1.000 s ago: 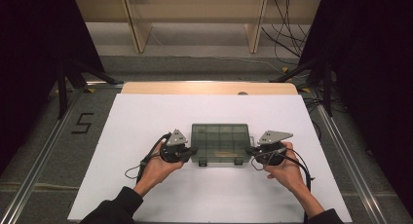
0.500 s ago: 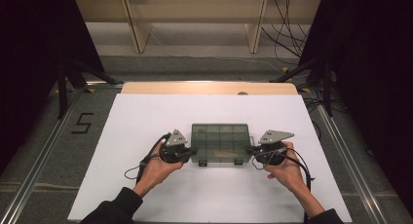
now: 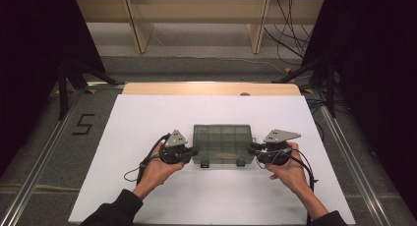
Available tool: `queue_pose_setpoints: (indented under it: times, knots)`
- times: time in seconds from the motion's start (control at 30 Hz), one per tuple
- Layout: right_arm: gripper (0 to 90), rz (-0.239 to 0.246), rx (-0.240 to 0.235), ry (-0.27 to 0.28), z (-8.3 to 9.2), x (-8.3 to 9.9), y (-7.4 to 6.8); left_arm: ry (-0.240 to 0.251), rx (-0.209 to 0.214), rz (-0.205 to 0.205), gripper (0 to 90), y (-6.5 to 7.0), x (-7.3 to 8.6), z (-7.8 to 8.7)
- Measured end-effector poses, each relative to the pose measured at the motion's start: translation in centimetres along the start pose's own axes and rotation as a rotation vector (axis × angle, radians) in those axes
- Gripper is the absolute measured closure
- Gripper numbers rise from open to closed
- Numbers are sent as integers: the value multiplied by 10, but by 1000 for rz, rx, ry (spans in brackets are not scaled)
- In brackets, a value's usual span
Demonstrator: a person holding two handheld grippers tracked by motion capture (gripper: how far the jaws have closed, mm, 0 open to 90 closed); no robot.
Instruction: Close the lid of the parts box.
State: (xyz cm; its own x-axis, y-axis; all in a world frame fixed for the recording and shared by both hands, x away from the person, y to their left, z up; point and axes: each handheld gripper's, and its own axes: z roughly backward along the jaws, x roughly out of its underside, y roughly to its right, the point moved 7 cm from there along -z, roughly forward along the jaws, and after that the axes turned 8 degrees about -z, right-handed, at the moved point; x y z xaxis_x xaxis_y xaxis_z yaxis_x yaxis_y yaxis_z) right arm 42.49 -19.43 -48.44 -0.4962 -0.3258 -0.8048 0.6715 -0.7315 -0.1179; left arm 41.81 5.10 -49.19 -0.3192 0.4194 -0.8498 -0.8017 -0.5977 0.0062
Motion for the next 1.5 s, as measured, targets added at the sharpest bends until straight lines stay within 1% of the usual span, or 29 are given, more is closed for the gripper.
queue_pose_setpoints:
  times: [0.03,0.17,0.2,0.23,0.27,0.3,0.33,0.43,0.47,0.5,0.53,0.6,0.67,0.7,0.73,0.77,0.8,0.87,1.03,1.1,1.13,1.2,1.23,1.3,1.33,1.37,1.4,1.43,1.5]
  knots:
    - [711,-3,-5,4,0,-1,0,6,-13,3,878,0,0,0]
    - [606,-26,3,28,2,-5,0,9,-4,0,870,0,-1,2]
    - [581,-37,5,39,1,-5,0,11,-14,1,866,0,-2,2]
    - [558,-50,8,29,3,-5,0,14,-11,-1,863,0,-2,2]
    - [538,-57,7,47,3,-7,0,17,-4,5,859,1,-3,3]
    - [519,-61,6,55,3,-8,0,21,-11,3,856,1,-3,3]
    - [504,-71,18,65,4,-9,0,16,-13,0,851,0,-3,4]
    - [465,-85,9,103,5,-12,-2,25,-13,3,829,1,-4,6]
    - [452,-90,13,103,7,-13,-3,30,-9,2,822,1,-5,6]
    - [442,-103,-2,114,7,-14,-5,32,-12,8,817,1,-5,7]
    - [435,-99,6,108,8,-14,-5,37,-14,12,812,2,-6,8]
    - [421,-110,8,124,11,-16,-6,47,-12,15,797,1,-7,9]
    - [405,-114,3,143,12,-17,-8,70,-15,16,774,1,-10,12]
    - [398,-120,2,136,14,-17,-9,74,-16,19,759,2,-11,14]
    - [394,-119,3,148,14,-18,-9,76,-16,13,746,1,-11,16]
    - [389,-122,-4,151,15,-18,-10,85,-21,20,731,2,-12,17]
    - [385,-124,-3,155,16,-18,-11,97,-22,17,712,1,-13,19]
    - [374,-127,-5,164,17,-19,-12,97,-29,12,663,0,-13,23]
    - [339,-134,-18,203,20,-22,-17,132,-39,17,572,0,-15,32]
    - [335,-130,-22,211,22,-22,-19,144,-34,12,537,0,-15,36]
    - [331,-124,-20,198,24,-21,-20,149,-33,8,523,0,-15,38]
    - [320,-128,-22,205,26,-21,-21,165,-25,4,501,1,-14,42]
    - [318,-129,-27,227,26,-22,-22,173,-26,5,494,1,-14,45]
    - [317,-133,-31,235,27,-21,-23,188,-24,4,480,2,-14,49]
    - [314,-132,-32,235,28,-21,-24,195,-25,-5,471,1,-14,52]
    - [310,-129,-31,220,29,-20,-24,201,-29,-6,460,0,-14,54]
    - [307,-131,-25,222,30,-19,-25,206,-30,-4,451,0,-14,55]
    - [305,-132,-41,237,30,-20,-27,210,-30,1,446,0,-13,57]
    - [303,-134,-33,238,31,-20,-28,209,-35,-5,436,-1,-11,59]
